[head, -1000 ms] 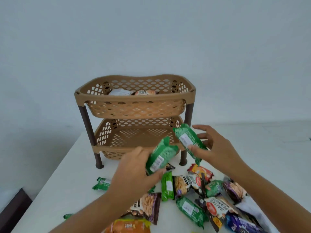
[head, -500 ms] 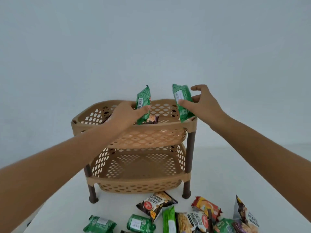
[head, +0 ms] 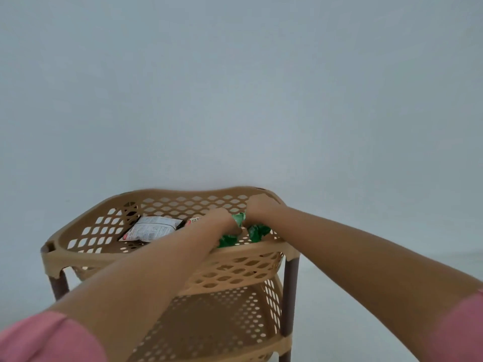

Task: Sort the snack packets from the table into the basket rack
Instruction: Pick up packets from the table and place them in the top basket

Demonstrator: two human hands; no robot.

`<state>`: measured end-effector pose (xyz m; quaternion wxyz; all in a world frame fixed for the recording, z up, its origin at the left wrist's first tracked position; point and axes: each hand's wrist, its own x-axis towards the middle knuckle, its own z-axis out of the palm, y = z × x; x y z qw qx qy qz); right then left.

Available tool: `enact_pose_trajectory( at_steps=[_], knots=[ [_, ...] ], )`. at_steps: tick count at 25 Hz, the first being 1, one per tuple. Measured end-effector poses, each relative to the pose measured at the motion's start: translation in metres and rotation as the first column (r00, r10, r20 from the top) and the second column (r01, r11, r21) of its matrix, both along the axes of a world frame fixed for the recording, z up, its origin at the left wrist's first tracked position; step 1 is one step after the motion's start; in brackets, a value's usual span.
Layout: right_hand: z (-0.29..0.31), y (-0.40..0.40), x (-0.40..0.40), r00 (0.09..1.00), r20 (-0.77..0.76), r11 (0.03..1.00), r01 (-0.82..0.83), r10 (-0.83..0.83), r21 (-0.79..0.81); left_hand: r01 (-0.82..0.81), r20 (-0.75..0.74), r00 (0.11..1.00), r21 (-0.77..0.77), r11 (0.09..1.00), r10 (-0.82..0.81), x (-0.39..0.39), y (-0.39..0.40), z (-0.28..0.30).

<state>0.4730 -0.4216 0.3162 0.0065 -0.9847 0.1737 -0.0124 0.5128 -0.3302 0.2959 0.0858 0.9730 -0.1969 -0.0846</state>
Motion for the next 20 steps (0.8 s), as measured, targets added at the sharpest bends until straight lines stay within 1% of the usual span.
enact_pose_trajectory(
  at_steps=[3,5,6,7,8,9,10,11,12,13,14,15,17,18,20],
  knots=[
    [-0.007,-0.002,0.015,0.993,-0.119,0.996,-0.01,-0.001,-0.089,0.032,0.005,0.999,0.087,0.996,-0.033,0.004,-0.017,-0.003],
    [-0.01,-0.004,0.02,0.985,-0.175,0.985,-0.03,0.0,-0.167,-0.035,-0.034,0.999,0.12,0.992,0.04,0.007,-0.022,-0.005],
    [-0.012,-0.005,0.022,0.984,-0.181,0.983,-0.036,0.003,-0.178,-0.076,-0.092,0.992,0.104,0.992,0.085,0.01,-0.023,-0.008],
    [-0.012,-0.006,0.022,0.984,-0.181,0.983,-0.041,0.008,-0.18,-0.074,-0.153,0.985,0.064,0.995,0.084,0.011,-0.023,-0.008],
    [-0.01,-0.006,0.021,0.985,-0.172,0.984,-0.04,0.009,-0.174,-0.044,-0.202,0.978,0.009,0.999,0.045,0.013,-0.022,-0.009],
    [-0.009,-0.006,0.019,0.988,-0.153,0.986,-0.039,0.013,-0.164,-0.022,-0.209,0.978,-0.038,0.999,0.013,0.013,-0.02,-0.009],
    [-0.006,-0.006,0.017,0.994,-0.11,0.988,-0.042,0.026,-0.146,-0.004,-0.177,0.984,-0.093,0.996,-0.012,0.012,-0.016,-0.007],
    [-0.002,-0.004,0.013,0.998,-0.053,0.992,-0.045,0.039,-0.114,0.023,-0.088,0.995,-0.156,0.987,-0.037,0.01,-0.01,-0.003],
    [0.004,-0.003,0.007,0.998,0.024,0.996,-0.054,0.056,-0.076,0.054,0.049,0.998,-0.224,0.973,-0.044,0.008,-0.007,0.002],
    [0.011,-0.001,-0.002,0.989,0.12,0.996,-0.074,0.081,-0.057,0.09,0.19,0.981,-0.248,0.965,-0.042,0.004,-0.001,0.009],
    [0.018,0.001,-0.013,0.97,0.216,0.994,-0.097,0.107,-0.058,0.133,0.292,0.955,-0.261,0.956,-0.053,-0.004,0.004,0.016],
    [0.028,0.002,-0.026,0.943,0.303,0.99,-0.124,0.138,-0.066,0.183,0.368,0.927,-0.279,0.943,-0.071,-0.014,0.01,0.025],
    [0.044,0.006,-0.059,0.884,0.427,0.981,-0.189,0.193,-0.05,0.275,0.463,0.881,-0.337,0.9,-0.096,-0.04,0.025,0.039],
    [0.05,0.008,-0.077,0.849,0.481,0.974,-0.221,0.218,-0.052,0.337,0.531,0.84,-0.35,0.874,-0.111,-0.056,0.036,0.043],
    [0.052,0.009,-0.117,0.783,0.568,0.963,-0.26,0.254,-0.072,0.476,0.676,0.725,-0.351,0.806,-0.133,-0.091,0.06,0.039]
  ],
)
